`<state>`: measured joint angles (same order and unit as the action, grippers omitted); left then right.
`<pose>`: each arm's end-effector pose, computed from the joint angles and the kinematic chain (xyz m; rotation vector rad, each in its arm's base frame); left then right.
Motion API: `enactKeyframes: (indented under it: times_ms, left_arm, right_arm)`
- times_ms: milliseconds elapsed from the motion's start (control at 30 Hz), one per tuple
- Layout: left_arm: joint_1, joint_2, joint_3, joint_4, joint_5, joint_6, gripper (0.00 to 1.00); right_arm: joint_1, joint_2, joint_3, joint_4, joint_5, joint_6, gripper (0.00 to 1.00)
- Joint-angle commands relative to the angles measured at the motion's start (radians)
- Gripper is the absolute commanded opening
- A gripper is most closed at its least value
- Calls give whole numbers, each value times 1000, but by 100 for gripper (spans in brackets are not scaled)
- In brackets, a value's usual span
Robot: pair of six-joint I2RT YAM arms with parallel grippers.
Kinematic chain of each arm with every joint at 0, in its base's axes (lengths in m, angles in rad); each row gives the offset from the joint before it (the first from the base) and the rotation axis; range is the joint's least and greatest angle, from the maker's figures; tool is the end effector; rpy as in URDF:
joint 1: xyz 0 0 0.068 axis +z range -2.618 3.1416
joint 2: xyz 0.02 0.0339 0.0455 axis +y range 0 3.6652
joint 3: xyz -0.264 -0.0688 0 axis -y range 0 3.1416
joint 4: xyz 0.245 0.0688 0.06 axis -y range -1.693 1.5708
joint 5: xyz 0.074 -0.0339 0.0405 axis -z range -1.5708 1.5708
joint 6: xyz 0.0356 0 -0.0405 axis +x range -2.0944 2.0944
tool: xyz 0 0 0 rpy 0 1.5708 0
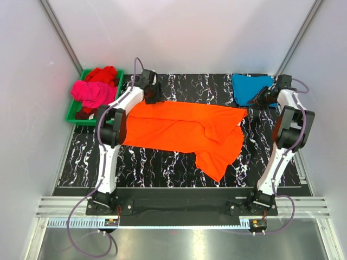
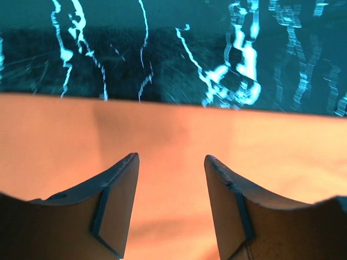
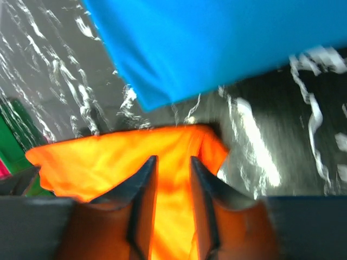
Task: Fold and stack the t-shirts
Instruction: Fold the tshirt
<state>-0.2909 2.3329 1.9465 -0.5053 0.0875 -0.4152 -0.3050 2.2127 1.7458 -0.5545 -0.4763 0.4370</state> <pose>0.4978 -0.1523 0.1825 -0.1168 2.5006 -0.4085 0.4618 -0.1283 0.1782 0.7617 2.4390 0.6649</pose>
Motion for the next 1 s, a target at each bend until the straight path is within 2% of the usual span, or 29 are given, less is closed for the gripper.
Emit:
enactKeyframes:
  times_ms: [0, 67, 167, 233, 333, 367, 500, 600, 733, 867, 967]
  left_arm:
    - [6, -210, 42, -59, 41, -3, 57]
    - [6, -318, -55, -70, 38, -8, 58]
    - [4, -467, -237, -90, 23, -22, 60]
    - [-2, -574, -370, -110, 38, -20, 59]
    - [-5, -673, -489, -174, 46, -43, 58]
    - [-5, -752, -568, -180, 57, -53, 58]
    - [-17, -946, -794, -105, 185, -131, 58]
    - [-97, -994, -866, -137, 150, -152, 58]
    - [-149, -1043, -989, -64, 273, -234, 54]
    - [-296, -1038, -1029, -1, 282, -301, 56]
    - [-385, -1006, -1090, 135, 301, -385, 56]
  right_arm:
    - [-2, -194, -38, -106, 137, 72, 44]
    - [9, -275, -87, -140, 166, 92, 57]
    - [61, -376, -166, -214, 221, 112, 62]
    - [110, -453, -224, -280, 235, 108, 63]
    - [242, -567, -302, -375, 257, 123, 63]
    - [269, -596, -325, -395, 263, 149, 63]
    - [369, -790, -558, -435, 304, 256, 60]
    - [421, -960, -725, -452, 283, 308, 56]
    - [572, -1062, -853, -493, 318, 384, 54]
    - [592, -1159, -945, -513, 341, 471, 56]
    - [592, -1205, -1031, -480, 321, 512, 57]
